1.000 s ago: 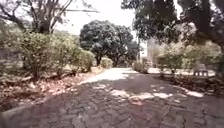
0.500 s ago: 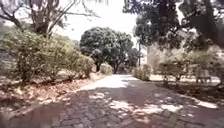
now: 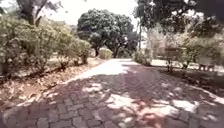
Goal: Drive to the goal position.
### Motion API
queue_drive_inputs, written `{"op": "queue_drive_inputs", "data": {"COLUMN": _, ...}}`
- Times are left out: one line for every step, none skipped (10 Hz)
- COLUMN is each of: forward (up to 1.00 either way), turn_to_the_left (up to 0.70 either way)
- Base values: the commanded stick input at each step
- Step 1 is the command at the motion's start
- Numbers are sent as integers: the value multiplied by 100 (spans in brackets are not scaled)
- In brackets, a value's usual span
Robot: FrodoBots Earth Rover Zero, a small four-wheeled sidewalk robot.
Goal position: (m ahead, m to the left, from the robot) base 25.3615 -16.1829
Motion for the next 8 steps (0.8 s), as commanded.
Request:
{"op": "queue_drive_inputs", "data": {"forward": 70, "turn_to_the_left": 0}}
{"op": "queue_drive_inputs", "data": {"forward": 70, "turn_to_the_left": 0}}
{"op": "queue_drive_inputs", "data": {"forward": 70, "turn_to_the_left": 0}}
{"op": "queue_drive_inputs", "data": {"forward": 70, "turn_to_the_left": 0}}
{"op": "queue_drive_inputs", "data": {"forward": 70, "turn_to_the_left": 0}}
{"op": "queue_drive_inputs", "data": {"forward": 70, "turn_to_the_left": 0}}
{"op": "queue_drive_inputs", "data": {"forward": 70, "turn_to_the_left": 0}}
{"op": "queue_drive_inputs", "data": {"forward": 70, "turn_to_the_left": 0}}
